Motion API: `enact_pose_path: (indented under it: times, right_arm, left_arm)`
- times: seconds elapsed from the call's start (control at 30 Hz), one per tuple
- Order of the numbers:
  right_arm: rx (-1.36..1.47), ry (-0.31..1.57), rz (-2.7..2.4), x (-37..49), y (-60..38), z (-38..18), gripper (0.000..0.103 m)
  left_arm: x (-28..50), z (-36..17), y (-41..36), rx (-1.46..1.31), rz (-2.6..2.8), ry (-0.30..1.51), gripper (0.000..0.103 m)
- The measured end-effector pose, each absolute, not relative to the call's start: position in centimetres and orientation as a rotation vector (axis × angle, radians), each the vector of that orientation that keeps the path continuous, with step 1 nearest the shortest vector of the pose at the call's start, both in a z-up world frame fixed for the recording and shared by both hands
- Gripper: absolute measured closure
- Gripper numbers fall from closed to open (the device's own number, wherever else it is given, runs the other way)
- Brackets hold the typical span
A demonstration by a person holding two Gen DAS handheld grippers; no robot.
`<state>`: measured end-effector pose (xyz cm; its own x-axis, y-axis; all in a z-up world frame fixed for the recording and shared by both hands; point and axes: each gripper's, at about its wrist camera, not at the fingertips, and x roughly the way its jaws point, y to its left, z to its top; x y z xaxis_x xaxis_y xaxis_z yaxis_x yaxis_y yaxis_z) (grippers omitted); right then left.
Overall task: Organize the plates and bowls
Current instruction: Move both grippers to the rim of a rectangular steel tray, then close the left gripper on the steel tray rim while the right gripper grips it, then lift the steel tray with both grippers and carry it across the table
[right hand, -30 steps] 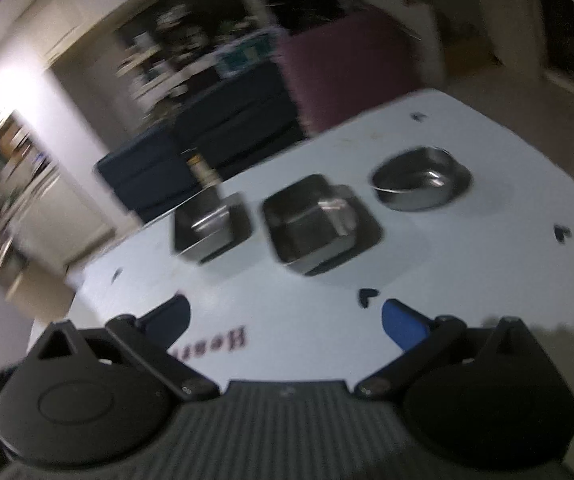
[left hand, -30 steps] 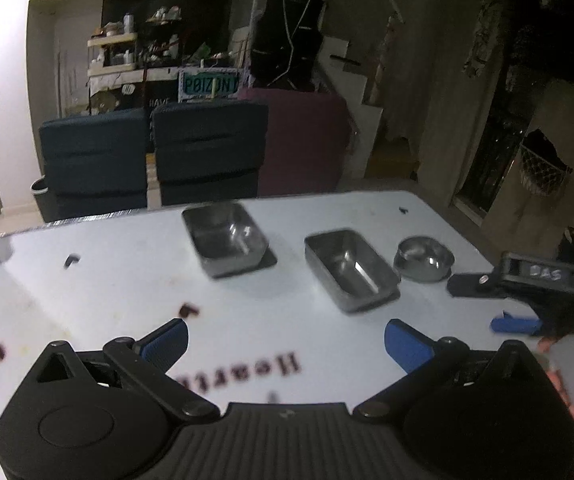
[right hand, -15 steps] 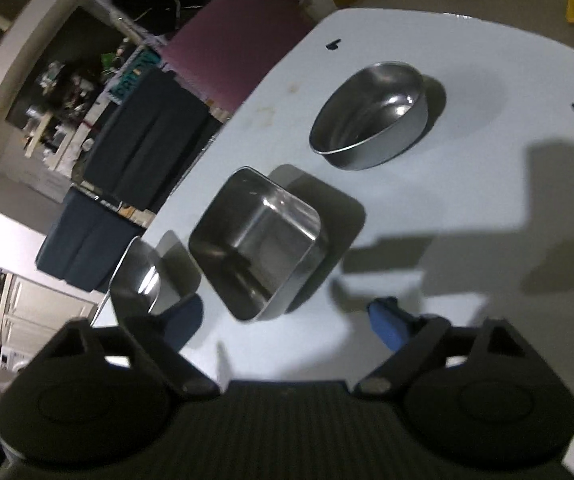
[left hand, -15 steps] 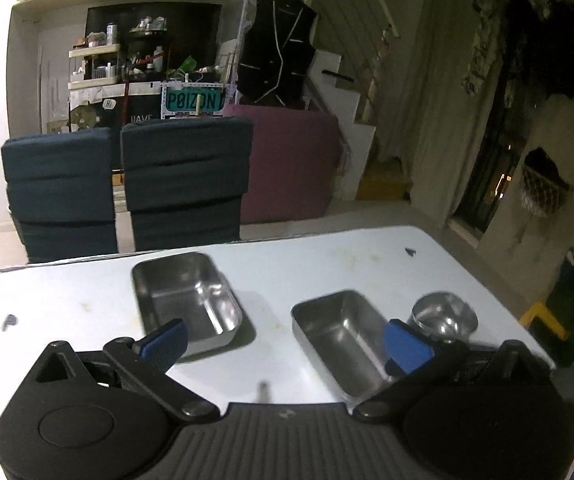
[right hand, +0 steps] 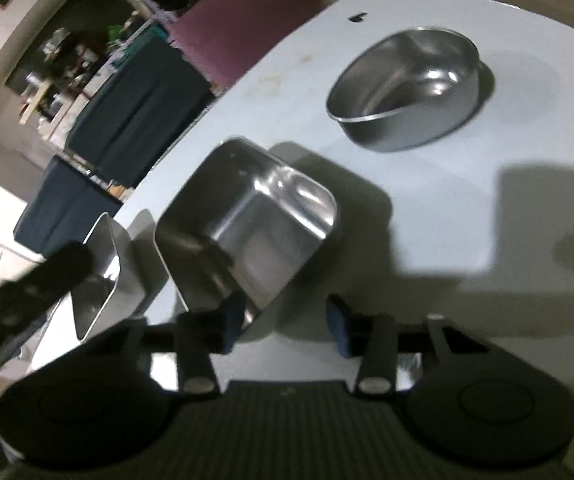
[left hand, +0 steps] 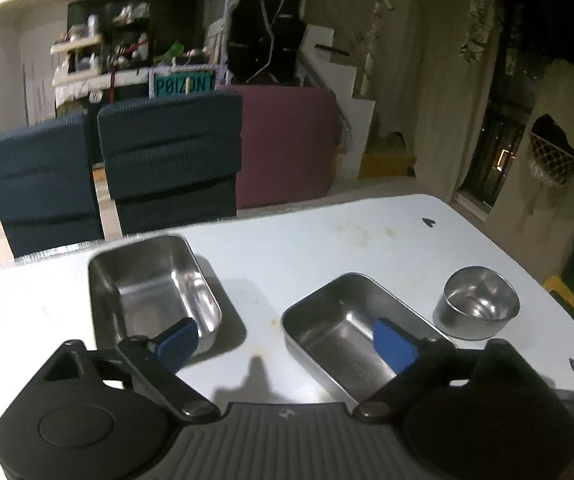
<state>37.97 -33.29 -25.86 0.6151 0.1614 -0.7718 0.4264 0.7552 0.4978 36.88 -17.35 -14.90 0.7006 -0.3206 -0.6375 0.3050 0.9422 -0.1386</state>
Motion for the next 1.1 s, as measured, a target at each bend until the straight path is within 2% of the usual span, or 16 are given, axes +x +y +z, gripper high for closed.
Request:
enact_pose_path:
  times: [0.07,0.27,0.43,0.53,0.6,0.67,0.8,1.1]
  right_arm:
    - [0.713,0.916,-0.157,37.8,-34.0,-25.7,0.072]
    - [0.665,0.903,-0.155,37.3,-35.6,-25.3,0.088]
    - [0.555,0.906,-0.125,37.3,-35.4,-24.9,0.094]
    - [0.504,0.907,-0.109,37.5,-35.1,-25.0,0.096]
    - [0.482,0.906,-0.096,37.8,-35.1,-24.9,0.096]
    - [0.452,0.907,-0.086,37.9,-35.0,-24.8,0.097]
    - [0.411,0.916,-0.073,38.5,-34.8,-24.6,0.098]
    - [0.37,0.914,-0.038,37.8,-34.8,-23.2,0.099]
  left_arm:
    - [37.1,-15.5,-17.5,-0.046,-0.346,0.736,0.017]
    - [37.0,-16.9,-17.9,-0.051,-0.345,0.822,0.036]
    - [37.1,-18.1,-17.6,-0.114,-0.346,0.912,0.051]
    - [37.1,-18.7,-17.2,-0.126,-0.343,0.943,0.064]
    - [37.1,-18.9,-17.1,-0.133,-0.335,0.953,0.084]
    - [37.1,-18.9,-16.9,-0.142,-0.327,0.959,0.092]
    - [36.6,-18.3,-16.7,-0.171,-0.347,0.958,0.099]
    - [34.3,-16.2,-15.7,-0.218,-0.332,0.953,0.098]
